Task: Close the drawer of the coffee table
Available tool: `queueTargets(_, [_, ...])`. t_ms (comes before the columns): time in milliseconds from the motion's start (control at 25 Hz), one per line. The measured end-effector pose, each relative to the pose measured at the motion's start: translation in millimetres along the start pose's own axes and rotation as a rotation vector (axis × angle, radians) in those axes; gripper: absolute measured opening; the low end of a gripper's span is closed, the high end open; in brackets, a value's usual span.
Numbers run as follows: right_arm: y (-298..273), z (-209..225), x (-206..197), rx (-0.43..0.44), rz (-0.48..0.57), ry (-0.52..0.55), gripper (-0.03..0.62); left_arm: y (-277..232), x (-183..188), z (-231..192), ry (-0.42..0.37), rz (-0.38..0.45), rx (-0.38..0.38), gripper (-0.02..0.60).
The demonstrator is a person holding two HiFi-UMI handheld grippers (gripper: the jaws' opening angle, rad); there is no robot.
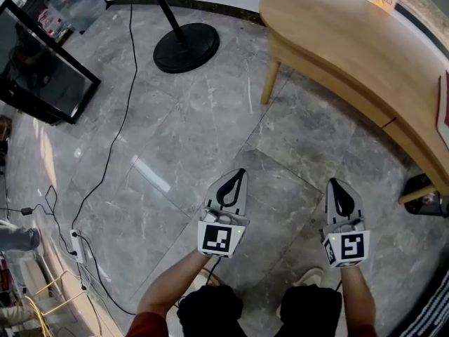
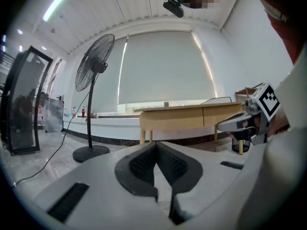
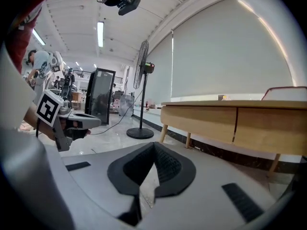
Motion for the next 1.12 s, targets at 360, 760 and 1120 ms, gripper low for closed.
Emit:
queueTargets(360, [26,-2,209,0.015,-0.007,0.017,-0.003,37,198,-10,0.021,-0.016,0.013,0.006])
queueTargets(760, [66,24,479,-0.02,0.005,-0.013,-0.003,72,464,-44,0.04,-0.026,0.128,0.007])
queueTargets(1120, [136,46,629,-0.072,0.065,-0.037,-0.003,123,631,-50,-0.033,-0.042,0.177,0.007])
Point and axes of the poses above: the fingertips, and each gripper's own axes: y backward along the fingers, z to its right, x out of its top, the point moved 4 cm from there along y, backward along the fingers, and after that the axes turned 2 degrees about -x, right-handed, at the moved point
